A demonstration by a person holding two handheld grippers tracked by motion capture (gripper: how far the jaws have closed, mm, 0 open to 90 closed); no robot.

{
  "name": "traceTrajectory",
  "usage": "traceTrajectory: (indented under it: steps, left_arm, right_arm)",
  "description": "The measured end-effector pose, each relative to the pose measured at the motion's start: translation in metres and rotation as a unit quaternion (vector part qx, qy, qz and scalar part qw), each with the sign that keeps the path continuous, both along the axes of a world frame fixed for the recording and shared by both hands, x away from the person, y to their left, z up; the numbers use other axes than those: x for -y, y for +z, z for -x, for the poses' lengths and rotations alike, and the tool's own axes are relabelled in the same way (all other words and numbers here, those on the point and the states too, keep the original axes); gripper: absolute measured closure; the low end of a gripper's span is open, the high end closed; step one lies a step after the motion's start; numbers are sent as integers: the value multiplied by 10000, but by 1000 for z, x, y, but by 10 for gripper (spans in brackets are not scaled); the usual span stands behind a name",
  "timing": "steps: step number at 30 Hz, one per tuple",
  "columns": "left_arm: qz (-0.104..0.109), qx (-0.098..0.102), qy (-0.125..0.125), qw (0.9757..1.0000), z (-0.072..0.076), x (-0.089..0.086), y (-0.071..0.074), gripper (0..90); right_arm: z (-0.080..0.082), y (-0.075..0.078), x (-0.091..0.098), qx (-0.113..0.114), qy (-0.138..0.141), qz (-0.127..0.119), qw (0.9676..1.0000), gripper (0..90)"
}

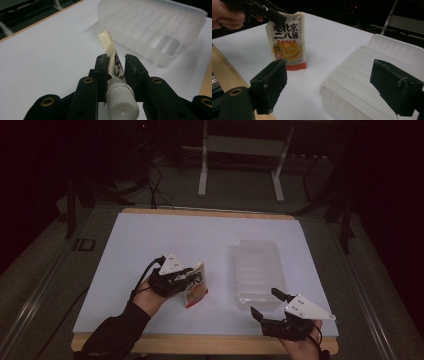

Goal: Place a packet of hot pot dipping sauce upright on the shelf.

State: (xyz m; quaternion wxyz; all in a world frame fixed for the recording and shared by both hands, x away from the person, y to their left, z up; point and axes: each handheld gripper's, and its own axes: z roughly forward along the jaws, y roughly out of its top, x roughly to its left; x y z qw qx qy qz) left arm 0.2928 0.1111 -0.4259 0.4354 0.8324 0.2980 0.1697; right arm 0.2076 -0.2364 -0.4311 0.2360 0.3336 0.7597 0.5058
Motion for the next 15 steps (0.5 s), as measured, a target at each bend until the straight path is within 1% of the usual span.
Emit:
traceTrajectory:
  steps: [2,4,5,6,8,9,10,11,12,13,14,15]
  left_arm:
    - [-31,67,-183,9998,1,3,3,728]
    - [-29,71,-274,9996,2,4,5,729]
    - [-8,89,-292,9995,2,4,6,729]
    - [39,49,-367,9993,2,4,7,731]
    - [39,49,-367,9993,2,4,7,749]
    - [67,68,-484,9988,3,2,12,754]
    - [49,81,-481,9988,3,2,12,754]
    - [30,42,-555,9984,3,2,13,756]
    - [6,68,-595,9982,4,2,13,756]
    - [38,19,-604,9982,5,2,13,757]
    - [38,10,-660,9978,5,2,14,757]
    - [61,55,-678,9977,7,3,15,758]
  right_arm:
    - [1,1,0,26,9,-25,10000,139]
    - [0,2,0,41,12,-29,10000,139]
    - [0,2,0,27,12,-29,10000,140]
    - [0,1,1,22,15,-32,10000,140]
    - [-1,1,0,4,22,-40,10000,140]
    - [-2,1,0,-11,34,-40,10000,140]
    - [-2,2,0,-20,41,-33,10000,140]
    - [-2,2,0,-21,39,-38,10000,140]
    - [-3,2,1,-22,48,-36,10000,141]
    - [-3,2,0,-31,55,-45,10000,142]
    - [-3,2,0,-35,54,-43,10000,143]
    - [-4,2,0,-52,60,-49,10000,143]
